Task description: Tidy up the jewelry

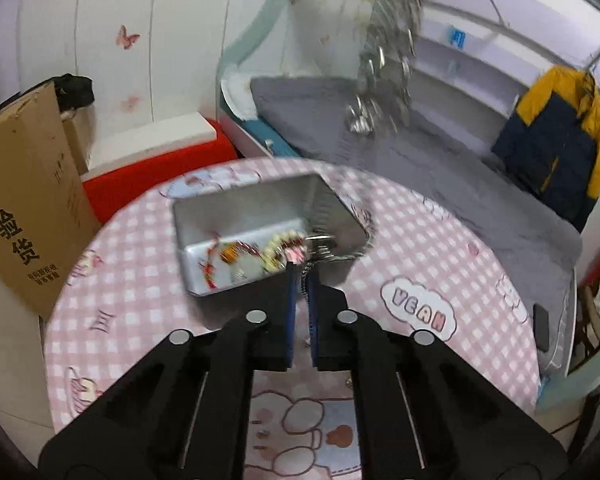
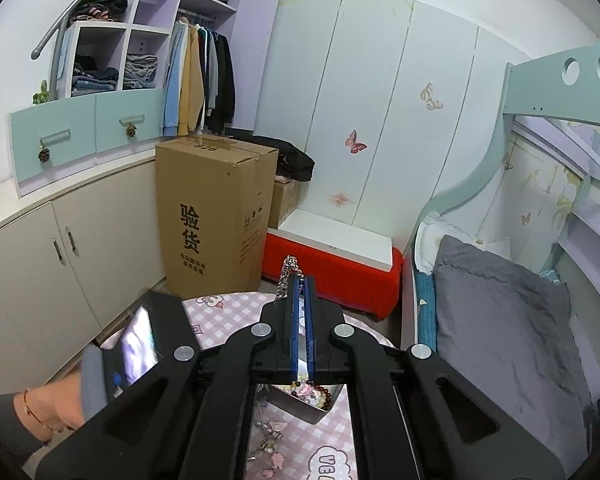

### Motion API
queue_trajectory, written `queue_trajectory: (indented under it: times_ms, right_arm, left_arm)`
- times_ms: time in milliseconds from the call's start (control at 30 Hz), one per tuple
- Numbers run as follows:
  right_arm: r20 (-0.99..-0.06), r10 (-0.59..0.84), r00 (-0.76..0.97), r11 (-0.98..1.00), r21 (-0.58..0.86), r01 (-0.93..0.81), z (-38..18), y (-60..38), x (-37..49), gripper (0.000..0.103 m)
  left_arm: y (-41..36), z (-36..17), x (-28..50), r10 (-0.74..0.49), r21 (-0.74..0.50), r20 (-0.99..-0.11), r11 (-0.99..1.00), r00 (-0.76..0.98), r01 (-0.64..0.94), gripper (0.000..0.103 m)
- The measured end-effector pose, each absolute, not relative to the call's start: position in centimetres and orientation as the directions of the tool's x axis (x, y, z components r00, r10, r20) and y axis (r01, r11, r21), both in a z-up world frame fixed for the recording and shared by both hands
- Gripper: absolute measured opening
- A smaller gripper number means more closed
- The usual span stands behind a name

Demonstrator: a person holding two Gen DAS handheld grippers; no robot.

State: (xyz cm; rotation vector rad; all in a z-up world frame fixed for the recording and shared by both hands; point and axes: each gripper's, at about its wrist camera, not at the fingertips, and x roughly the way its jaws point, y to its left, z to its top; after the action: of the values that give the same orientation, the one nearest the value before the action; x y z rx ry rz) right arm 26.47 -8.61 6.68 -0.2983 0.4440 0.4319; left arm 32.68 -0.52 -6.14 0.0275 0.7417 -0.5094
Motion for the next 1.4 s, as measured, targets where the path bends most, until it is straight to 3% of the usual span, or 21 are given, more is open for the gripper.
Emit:
queue_trajectory:
  times_ms: [500,800,833,867,900,933,1000,1100,1133,1167,1267,1400]
  right_arm:
    - [-0.476,0.330,0.815,0.888,-0.137,-0.440,7.0,-10.0,29.0,0.001]
    - [-0.465,0.338,0.818,0.888,-0.129,-0.441,8.1,-10.1,29.9,0.001]
    - [-0.461,0.338,0.821,0.889,-0.130,-0.439,8.2,-10.2,29.9,0.001]
    - [-0.460,0.339,0.821,0.889,-0.128,-0.439,8.3,-10.2,29.9,0.001]
    - [-0.459,0.344,0.819,0.887,-0.127,-0.443,8.4,-10.2,29.8,0.001]
    - [-0.458,0.345,0.819,0.887,-0.127,-0.445,8.4,-10.2,29.8,0.001]
    - [-0.458,0.349,0.818,0.885,-0.127,-0.449,8.4,-10.1,29.7,0.001]
    - [-0.456,0.356,0.816,0.883,-0.120,-0.453,8.3,-10.3,29.5,0.001]
    - [-0.455,0.361,0.814,0.882,-0.116,-0.456,8.4,-10.3,29.4,0.001]
    - [-0.454,0.364,0.813,0.882,-0.113,-0.458,8.5,-10.3,29.3,0.001]
    - [-0.453,0.363,0.814,0.883,-0.113,-0.456,8.6,-10.5,29.2,0.001]
    - [-0.455,0.356,0.816,0.888,-0.107,-0.447,8.6,-11.1,29.3,0.001]
  left_arm:
    - [1.9,4.5,33.5,-0.393,-0.102,-0.493,0.912,0.776,0.397,0.004]
    - [-0.4,1.4,34.0,-0.475,-0.121,-0.535,0.862,0.699,0.493,0.005]
    - [-0.7,0.7,34.1,-0.482,-0.126,-0.549,0.855,0.683,0.502,0.011]
    - [-0.9,0.1,34.0,-0.479,-0.123,-0.559,0.855,0.677,0.504,0.038]
    - [-1.5,-0.8,34.0,-0.470,-0.111,-0.567,0.857,0.677,0.503,0.059]
    - [-1.7,-1.2,33.8,-0.467,-0.104,-0.558,0.860,0.686,0.500,0.072]
    - [-2.7,-2.4,33.9,-0.467,-0.097,-0.568,0.856,0.678,0.508,0.072]
    - [-3.9,-3.6,34.6,-0.423,-0.059,-0.596,0.871,0.682,0.488,0.072]
    - [-4.3,-4.2,35.0,-0.405,-0.049,-0.611,0.877,0.680,0.478,0.065]
    - [-4.5,-4.6,35.4,-0.401,-0.053,-0.626,0.877,0.669,0.477,0.046]
    - [-4.1,-5.5,36.8,-0.373,-0.068,-0.662,0.893,0.650,0.444,0.008]
    - [-1.8,-3.7,36.7,-0.358,-0.093,-0.618,0.918,0.700,0.386,0.003]
